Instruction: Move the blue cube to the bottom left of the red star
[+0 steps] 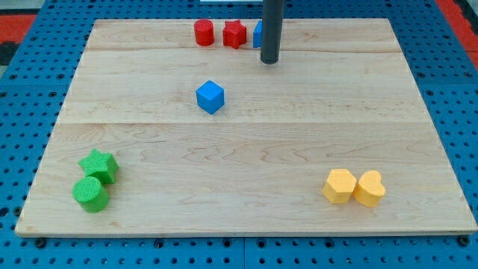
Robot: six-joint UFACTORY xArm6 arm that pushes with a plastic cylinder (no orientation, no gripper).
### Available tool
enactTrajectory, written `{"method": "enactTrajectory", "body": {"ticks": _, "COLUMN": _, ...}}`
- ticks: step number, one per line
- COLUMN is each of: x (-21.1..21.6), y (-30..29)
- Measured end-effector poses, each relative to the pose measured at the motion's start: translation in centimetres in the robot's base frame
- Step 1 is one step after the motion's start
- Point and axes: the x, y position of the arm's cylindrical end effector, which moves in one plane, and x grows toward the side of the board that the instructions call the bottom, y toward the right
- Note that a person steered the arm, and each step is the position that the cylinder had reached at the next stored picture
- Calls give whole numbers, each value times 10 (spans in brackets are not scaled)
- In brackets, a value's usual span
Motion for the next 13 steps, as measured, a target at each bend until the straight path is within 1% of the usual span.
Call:
{"method": "enactTrajectory", "body": {"ticks": 1, "x": 118, "y": -24}}
{"method": "enactTrajectory", "body": {"ticks": 2, "x": 145, "y": -115}}
{"method": "enactTrajectory", "body": {"ticks": 3, "x": 80, "y": -114}}
{"method": "enactTrajectory", "body": {"ticks": 4, "x": 51, "y": -104}}
{"method": "enactTrajectory", "body": {"ticks": 5, "x": 50, "y": -88}}
{"method": "enactTrajectory", "body": {"ticks": 6, "x": 68, "y": -49}}
{"method": "enactTrajectory", "body": {"ticks": 7, "x": 56, "y": -47}}
{"method": "enactTrajectory", "body": {"ticks": 8, "x": 21, "y": -70}}
{"method": "enactTrajectory", "body": {"ticks": 9, "x": 20, "y": -42}}
{"method": "enactTrajectory", "body": {"ticks": 10, "x": 10, "y": -39}}
{"method": "enactTrajectory", "body": {"ticks": 11, "x": 45, "y": -73}}
{"method": "enactTrajectory", "body": {"ticks": 12, "x": 30, "y": -97}}
{"method": "enactTrajectory", "body": {"ticks": 13, "x": 23, "y": -78}}
